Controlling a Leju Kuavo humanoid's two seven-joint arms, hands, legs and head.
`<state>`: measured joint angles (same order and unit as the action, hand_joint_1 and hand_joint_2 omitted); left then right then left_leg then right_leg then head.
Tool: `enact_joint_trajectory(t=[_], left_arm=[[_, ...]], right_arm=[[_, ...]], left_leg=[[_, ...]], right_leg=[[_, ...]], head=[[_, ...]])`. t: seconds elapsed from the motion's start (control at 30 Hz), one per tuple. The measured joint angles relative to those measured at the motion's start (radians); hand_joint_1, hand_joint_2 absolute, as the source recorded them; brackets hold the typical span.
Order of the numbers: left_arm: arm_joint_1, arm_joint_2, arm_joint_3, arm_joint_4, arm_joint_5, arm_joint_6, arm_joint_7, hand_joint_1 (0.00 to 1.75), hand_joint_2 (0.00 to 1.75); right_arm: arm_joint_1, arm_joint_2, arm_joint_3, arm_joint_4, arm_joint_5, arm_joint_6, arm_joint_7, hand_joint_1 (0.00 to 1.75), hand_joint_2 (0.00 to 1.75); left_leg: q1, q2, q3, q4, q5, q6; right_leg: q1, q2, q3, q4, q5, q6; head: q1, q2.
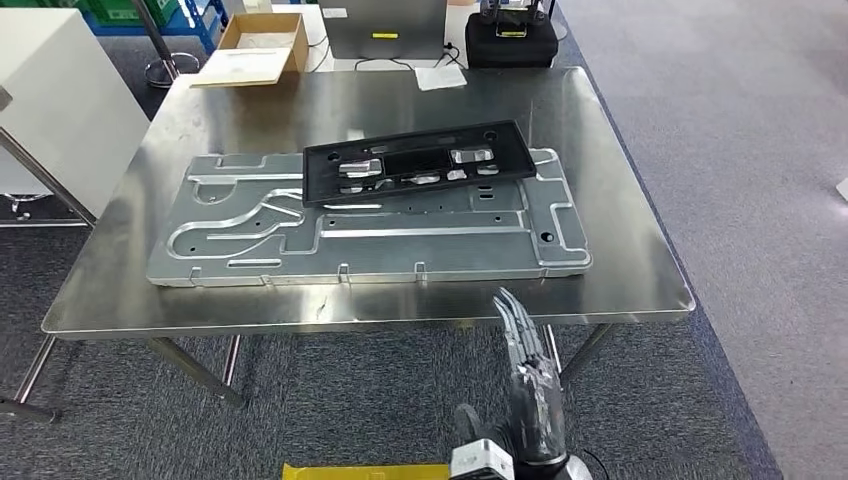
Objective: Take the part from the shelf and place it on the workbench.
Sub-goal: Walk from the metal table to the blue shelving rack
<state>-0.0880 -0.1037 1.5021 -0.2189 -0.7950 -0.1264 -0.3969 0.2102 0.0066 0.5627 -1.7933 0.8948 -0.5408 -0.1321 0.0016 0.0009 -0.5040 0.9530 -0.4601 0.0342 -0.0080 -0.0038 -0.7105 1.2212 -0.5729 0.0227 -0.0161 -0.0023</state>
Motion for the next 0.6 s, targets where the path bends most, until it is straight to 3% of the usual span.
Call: enact_joint_trajectory(t=[0.03,0.07,0.1,0.13,0.17,0.23,0.27,0.33,0.37,0.4,0.43,0.5,0.53,0.57,0.6], left_arm=[[0.0,-0.002,0.003,0.0,0.001,0.002,0.0,0.0,0.0],[0.0,-0.004,0.005,0.0,0.001,0.003,0.0,0.0,0.0],[0.0,-0.007,0.007,0.0,0.001,0.004,0.0,0.0,0.0],[0.0,-0.009,0.008,0.0,0.001,0.004,0.0,0.0,0.0],[-0.001,-0.011,0.008,0.0,0.0,0.004,0.0,0.0,0.0],[-0.004,-0.014,0.009,0.0,-0.001,0.005,-0.001,0.0,0.0],[-0.005,-0.016,0.009,0.0,-0.001,0.005,-0.002,0.0,0.0],[-0.004,-0.017,0.009,0.0,-0.001,0.006,-0.005,0.0,0.0],[-0.001,-0.017,0.009,0.0,-0.001,0.006,-0.007,0.0,0.0],[0.0,-0.017,0.009,0.0,-0.001,0.007,-0.008,0.0,0.0],[0.001,-0.018,0.01,0.0,-0.001,0.007,-0.009,0.0,0.0],[0.001,-0.019,0.01,0.0,-0.001,0.008,-0.01,0.0,0.0],[0.001,-0.019,0.01,0.0,-0.003,0.008,-0.011,0.0,0.0],[0.0,-0.02,0.009,0.0,-0.008,0.008,-0.011,0.0,0.0],[0.0,-0.02,0.008,0.0,-0.016,0.008,-0.01,0.0,0.0]], right_arm=[[0.016,-0.002,-0.008,-0.001,0.029,-0.023,0.012,0.0,0.0],[0.03,-0.003,-0.014,-0.001,0.055,-0.041,0.023,0.0,0.0],[0.041,-0.003,-0.02,-0.001,0.076,-0.054,0.034,0.0,0.0],[0.051,-0.003,-0.026,0.0,0.094,-0.063,0.044,0.0,0.0],[0.06,-0.003,-0.034,0.001,0.111,-0.072,0.056,0.0,0.0],[0.076,0.001,-0.055,0.009,0.141,-0.086,0.078,0.0,0.0],[0.083,0.005,-0.068,0.019,0.151,-0.092,0.087,0.0,0.0],[0.093,0.018,-0.102,0.05,0.152,-0.1,0.093,0.0,0.0],[0.099,0.026,-0.123,0.069,0.15,-0.103,0.09,0.0,0.0],[0.105,0.036,-0.146,0.088,0.146,-0.104,0.083,0.0,0.0],[0.111,0.046,-0.17,0.106,0.143,-0.106,0.073,0.0,0.0],[0.12,0.069,-0.216,0.142,0.144,-0.107,0.053,0.0,0.0],[0.123,0.08,-0.239,0.162,0.149,-0.108,0.044,0.0,0.0],[0.128,0.091,-0.262,0.18,0.158,-0.109,0.035,0.0,0.0],[0.135,0.106,-0.291,0.195,0.173,-0.11,0.024,0.0,0.0]], left_leg=[[0.0,-0.002,-0.019,0.003,0.013,-0.001],[0.0,-0.006,-0.039,0.007,0.026,-0.003],[0.0,-0.011,-0.06,0.013,0.037,-0.006],[0.001,-0.018,-0.08,0.021,0.048,-0.01],[0.001,-0.025,-0.099,0.03,0.057,-0.015],[-0.001,-0.042,-0.124,0.046,0.073,-0.025],[-0.002,-0.051,-0.131,0.049,0.083,-0.031],[0.0,-0.068,-0.14,0.049,0.101,-0.043],[0.001,-0.065,-0.147,0.055,0.092,-0.048],[0.002,-0.056,-0.157,0.075,0.063,-0.053],[0.004,-0.041,-0.17,0.115,0.015,-0.058],[0.008,-0.018,-0.196,0.237,-0.088,-0.069],[0.01,-0.013,-0.203,0.298,-0.109,-0.074],[0.012,-0.011,-0.199,0.338,-0.103,-0.077],[0.013,-0.008,-0.18,0.346,-0.076,-0.079]], right_leg=[[-0.001,0.0,-0.002,0.054,-0.016,0.003],[-0.002,0.001,0.007,0.084,-0.003,0.005],[-0.004,0.002,0.033,0.08,0.027,0.005],[-0.006,0.008,0.075,0.043,0.058,0.005],[-0.008,0.026,0.135,-0.026,0.068,0.002],[-0.009,0.061,0.246,-0.176,0.036,-0.007],[-0.008,0.07,0.275,-0.223,0.016,-0.013],[-0.006,0.052,0.275,-0.242,0.015,-0.026],[-0.007,0.04,0.267,-0.243,0.025,-0.034],[-0.009,0.027,0.256,-0.244,0.036,-0.043],[-0.01,0.014,0.243,-0.245,0.048,-0.05],[-0.007,-0.009,0.216,-0.243,0.069,-0.054],[-0.006,-0.022,0.201,-0.24,0.079,-0.053],[-0.005,-0.034,0.185,-0.235,0.088,-0.051],[-0.005,-0.047,0.168,-0.228,0.095,-0.049]], head=[[0.0,0.0],[0.0,0.0],[0.0,0.0],[0.0,0.0],[0.0,0.0],[-0.001,0.0],[-0.001,0.0],[-0.001,0.0],[-0.001,0.0],[-0.002,0.0],[-0.004,0.0],[-0.006,0.0],[-0.006,0.0],[-0.006,0.0],[-0.007,0.0]])
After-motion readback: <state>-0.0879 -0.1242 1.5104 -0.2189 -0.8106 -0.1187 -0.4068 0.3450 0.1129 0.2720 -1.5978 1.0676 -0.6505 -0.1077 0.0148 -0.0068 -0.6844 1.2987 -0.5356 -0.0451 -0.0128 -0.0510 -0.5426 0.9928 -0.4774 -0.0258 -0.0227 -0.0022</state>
